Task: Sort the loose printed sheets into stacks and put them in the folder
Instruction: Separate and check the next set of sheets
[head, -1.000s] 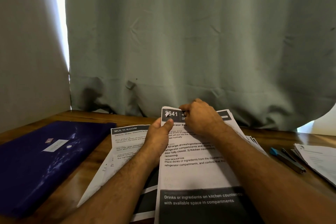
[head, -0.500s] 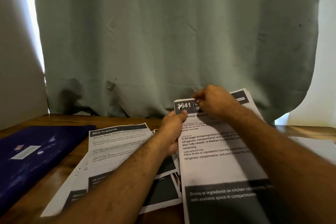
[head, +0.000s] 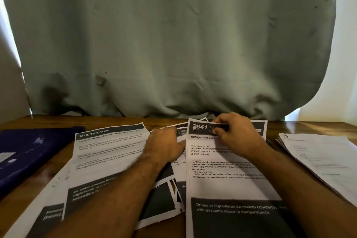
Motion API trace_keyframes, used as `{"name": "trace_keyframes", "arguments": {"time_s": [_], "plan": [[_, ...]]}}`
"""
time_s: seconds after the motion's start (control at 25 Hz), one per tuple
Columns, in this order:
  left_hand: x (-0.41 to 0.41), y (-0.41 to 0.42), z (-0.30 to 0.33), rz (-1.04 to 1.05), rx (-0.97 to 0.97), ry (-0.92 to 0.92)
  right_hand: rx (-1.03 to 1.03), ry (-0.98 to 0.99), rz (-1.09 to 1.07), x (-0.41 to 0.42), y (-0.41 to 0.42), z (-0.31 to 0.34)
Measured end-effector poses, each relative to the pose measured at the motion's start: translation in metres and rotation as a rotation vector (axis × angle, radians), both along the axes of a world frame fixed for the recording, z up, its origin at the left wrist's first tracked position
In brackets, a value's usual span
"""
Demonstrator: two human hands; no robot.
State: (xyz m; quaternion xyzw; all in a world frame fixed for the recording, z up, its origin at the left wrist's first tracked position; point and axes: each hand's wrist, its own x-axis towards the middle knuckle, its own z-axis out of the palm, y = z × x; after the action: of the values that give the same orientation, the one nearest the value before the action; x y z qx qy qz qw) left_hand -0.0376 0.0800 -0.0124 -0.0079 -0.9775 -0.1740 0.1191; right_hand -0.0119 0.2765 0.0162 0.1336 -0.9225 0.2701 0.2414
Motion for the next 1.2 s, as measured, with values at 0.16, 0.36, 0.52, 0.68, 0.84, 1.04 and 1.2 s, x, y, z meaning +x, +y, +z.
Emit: {"name": "trace_keyframes", "arguments": {"time_s": [0.16, 0.36, 0.52, 0.68, 0.84, 1.04, 1.2], "plan": [[-0.004, -0.005, -0.003, -0.074, 0.141, -0.032, 0.024, 0.01, -0.025, -0.003, -0.008, -0.008], [-0.001, -0.007, -0.002, -0.066, 0.065, -0.002, 0.031, -0.011, -0.016, 0.002, -0.01, -0.014], [-0.002, -0.009, -0.005, -0.071, 0.057, -0.076, 0.043, -0.028, -0.001, 0.006, -0.012, -0.015], [-0.004, -0.009, -0.006, -0.043, 0.008, -0.041, 0.038, -0.024, -0.002, 0.007, -0.013, -0.014], [-0.004, -0.009, -0.007, -0.037, 0.054, -0.124, 0.032, -0.052, 0.002, 0.007, -0.013, -0.015], [0.0, -0.009, -0.001, -0.049, 0.494, 0.041, 0.059, -0.008, -0.012, 0.007, -0.018, -0.018], [-0.001, -0.009, 0.002, -0.097, 1.131, 0.052, 0.189, 0.122, 0.067, 0.008, -0.028, -0.012]]}}
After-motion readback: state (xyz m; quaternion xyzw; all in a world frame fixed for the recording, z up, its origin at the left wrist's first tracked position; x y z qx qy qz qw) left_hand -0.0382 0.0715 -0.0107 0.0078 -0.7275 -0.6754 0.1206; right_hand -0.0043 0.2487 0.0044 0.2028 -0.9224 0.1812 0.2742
